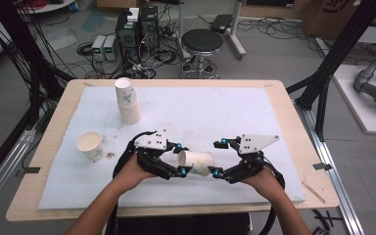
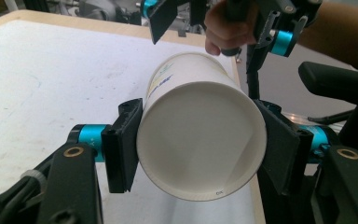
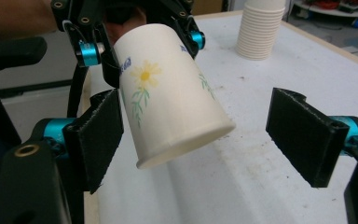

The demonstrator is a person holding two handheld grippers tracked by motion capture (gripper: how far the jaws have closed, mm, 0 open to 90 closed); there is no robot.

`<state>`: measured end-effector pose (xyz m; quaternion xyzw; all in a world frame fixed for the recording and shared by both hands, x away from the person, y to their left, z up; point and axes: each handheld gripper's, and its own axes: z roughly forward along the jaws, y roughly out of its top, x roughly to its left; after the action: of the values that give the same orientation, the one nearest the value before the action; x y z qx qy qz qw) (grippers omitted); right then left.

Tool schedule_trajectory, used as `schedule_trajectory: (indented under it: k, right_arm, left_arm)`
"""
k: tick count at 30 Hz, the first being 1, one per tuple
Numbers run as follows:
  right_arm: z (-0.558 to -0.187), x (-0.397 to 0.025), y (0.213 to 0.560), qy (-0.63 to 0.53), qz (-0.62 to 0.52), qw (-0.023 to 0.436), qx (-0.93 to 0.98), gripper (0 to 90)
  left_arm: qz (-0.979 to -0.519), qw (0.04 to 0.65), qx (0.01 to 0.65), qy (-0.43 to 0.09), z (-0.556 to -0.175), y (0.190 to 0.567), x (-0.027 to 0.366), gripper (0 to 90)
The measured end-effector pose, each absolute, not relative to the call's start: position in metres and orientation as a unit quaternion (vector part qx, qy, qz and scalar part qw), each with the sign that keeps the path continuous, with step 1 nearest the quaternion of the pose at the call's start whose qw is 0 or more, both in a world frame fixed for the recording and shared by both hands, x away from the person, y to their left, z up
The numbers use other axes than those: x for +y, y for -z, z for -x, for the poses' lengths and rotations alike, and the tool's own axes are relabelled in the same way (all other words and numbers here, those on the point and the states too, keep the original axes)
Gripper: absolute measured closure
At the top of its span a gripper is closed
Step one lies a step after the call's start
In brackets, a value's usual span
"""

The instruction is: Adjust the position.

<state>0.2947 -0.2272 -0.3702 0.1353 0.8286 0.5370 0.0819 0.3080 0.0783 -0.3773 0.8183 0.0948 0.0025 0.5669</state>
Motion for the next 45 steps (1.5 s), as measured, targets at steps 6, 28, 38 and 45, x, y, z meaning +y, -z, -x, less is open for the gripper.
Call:
schedule_trajectory:
  k: [6,28,38,45]
  right_arm:
    - [-0.292,-0.237,0.386,-0.559,-0.154,0.078,0.811,19.5]
    - [-0.294,-0.238,0.397,-0.585,-0.132,0.036,0.799,20.0]
    - [-0.294,-0.23,0.4,-0.583,-0.113,0.013,0.804,19.9]
    - [-0.294,-0.229,0.4,-0.592,-0.109,0.004,0.799,20.3]
  left_arm:
    - [-0.808,0.582,0.096,-0.009,-0.306,0.381,0.082,36.8]
    - [-0.772,0.63,0.08,-0.008,-0.299,0.38,0.09,36.9]
    - [-0.769,0.636,0.062,0.008,-0.297,0.38,0.085,37.0]
    - [-0.762,0.644,0.06,0.018,-0.297,0.381,0.084,37.1]
